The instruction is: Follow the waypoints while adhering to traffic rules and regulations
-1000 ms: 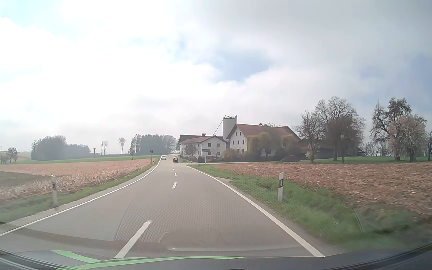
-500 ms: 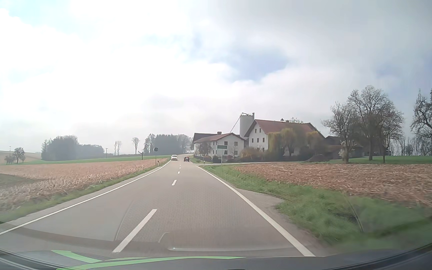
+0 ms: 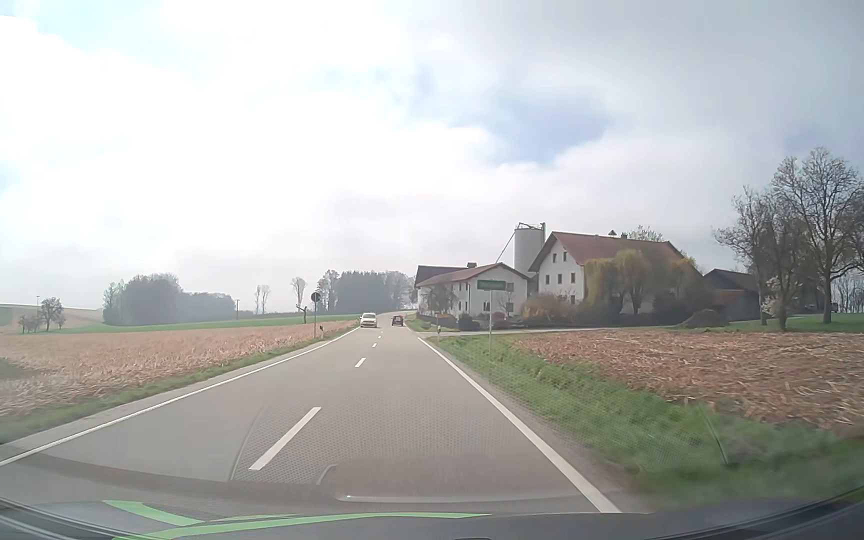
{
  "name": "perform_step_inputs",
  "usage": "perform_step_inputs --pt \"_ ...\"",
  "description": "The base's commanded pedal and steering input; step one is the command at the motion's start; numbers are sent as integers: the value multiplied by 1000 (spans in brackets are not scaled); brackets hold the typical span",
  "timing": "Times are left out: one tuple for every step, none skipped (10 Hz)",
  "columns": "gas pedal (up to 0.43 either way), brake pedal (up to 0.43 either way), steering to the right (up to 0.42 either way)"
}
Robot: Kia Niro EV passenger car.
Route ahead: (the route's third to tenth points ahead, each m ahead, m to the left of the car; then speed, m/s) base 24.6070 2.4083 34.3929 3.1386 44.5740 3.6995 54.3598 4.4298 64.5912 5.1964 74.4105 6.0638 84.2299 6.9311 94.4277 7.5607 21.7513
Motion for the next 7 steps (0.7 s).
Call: perform_step_inputs --pt "177 0 -24" --pt "177 0 -21" --pt "177 0 -16" --pt "177 0 -13" --pt "169 0 -10" --pt "169 0 -10" --pt "169 0 -10"
